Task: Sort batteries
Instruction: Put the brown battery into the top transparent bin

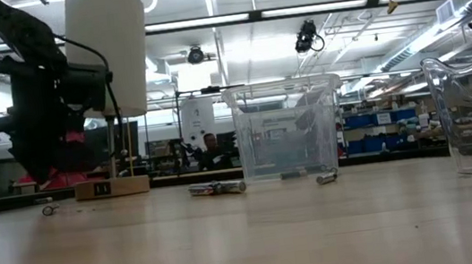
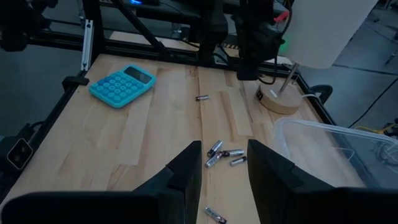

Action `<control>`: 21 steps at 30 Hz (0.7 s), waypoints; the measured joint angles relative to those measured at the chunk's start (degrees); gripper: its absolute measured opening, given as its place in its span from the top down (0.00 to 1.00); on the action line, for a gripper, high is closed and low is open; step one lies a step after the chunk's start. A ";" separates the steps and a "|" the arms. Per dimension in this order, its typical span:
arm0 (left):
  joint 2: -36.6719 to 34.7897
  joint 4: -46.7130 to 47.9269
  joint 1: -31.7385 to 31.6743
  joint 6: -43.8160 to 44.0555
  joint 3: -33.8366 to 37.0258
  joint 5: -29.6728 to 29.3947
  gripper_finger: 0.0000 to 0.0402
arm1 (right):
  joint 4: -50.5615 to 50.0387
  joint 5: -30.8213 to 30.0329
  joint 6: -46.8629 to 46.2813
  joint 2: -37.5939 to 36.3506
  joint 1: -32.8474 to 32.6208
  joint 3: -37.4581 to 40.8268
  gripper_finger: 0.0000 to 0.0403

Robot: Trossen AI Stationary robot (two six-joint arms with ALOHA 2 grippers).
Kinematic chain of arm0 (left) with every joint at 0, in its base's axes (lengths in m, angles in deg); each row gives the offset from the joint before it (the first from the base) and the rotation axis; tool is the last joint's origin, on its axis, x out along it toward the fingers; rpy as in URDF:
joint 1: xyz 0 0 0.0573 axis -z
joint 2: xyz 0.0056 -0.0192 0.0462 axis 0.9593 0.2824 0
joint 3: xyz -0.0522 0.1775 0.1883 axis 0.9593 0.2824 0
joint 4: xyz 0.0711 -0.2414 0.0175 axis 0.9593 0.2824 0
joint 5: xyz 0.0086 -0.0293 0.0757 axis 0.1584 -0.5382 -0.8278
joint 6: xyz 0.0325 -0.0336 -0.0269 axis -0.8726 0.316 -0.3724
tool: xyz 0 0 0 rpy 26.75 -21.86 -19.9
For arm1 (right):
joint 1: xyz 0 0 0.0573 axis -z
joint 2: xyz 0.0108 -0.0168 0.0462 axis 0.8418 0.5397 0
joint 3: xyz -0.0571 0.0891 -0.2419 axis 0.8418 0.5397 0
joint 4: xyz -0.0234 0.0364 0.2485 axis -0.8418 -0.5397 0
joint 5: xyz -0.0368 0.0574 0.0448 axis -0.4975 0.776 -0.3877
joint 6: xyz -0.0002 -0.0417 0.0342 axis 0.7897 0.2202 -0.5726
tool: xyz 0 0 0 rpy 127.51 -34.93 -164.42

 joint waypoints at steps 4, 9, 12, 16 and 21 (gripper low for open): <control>1.56 -0.64 -1.82 -0.04 0.00 -3.51 1.00 | 0.00 0.00 0.00 0.00 0.00 0.00 0.71; 3.39 -2.14 -4.68 -1.34 0.02 -5.56 1.00 | 0.02 0.00 -0.02 0.00 -0.02 0.00 0.71; 4.46 -5.31 -5.96 -3.20 0.02 -6.93 1.00 | 0.04 0.00 -0.02 0.00 -0.01 0.00 0.71; 6.05 -8.11 -8.02 -5.23 0.02 -7.52 1.00 | 0.44 0.00 -0.03 0.00 -0.01 0.00 0.71; 7.66 -7.80 -9.75 -6.16 0.02 -7.21 1.00 | 0.43 0.02 -0.44 0.00 0.00 0.00 0.71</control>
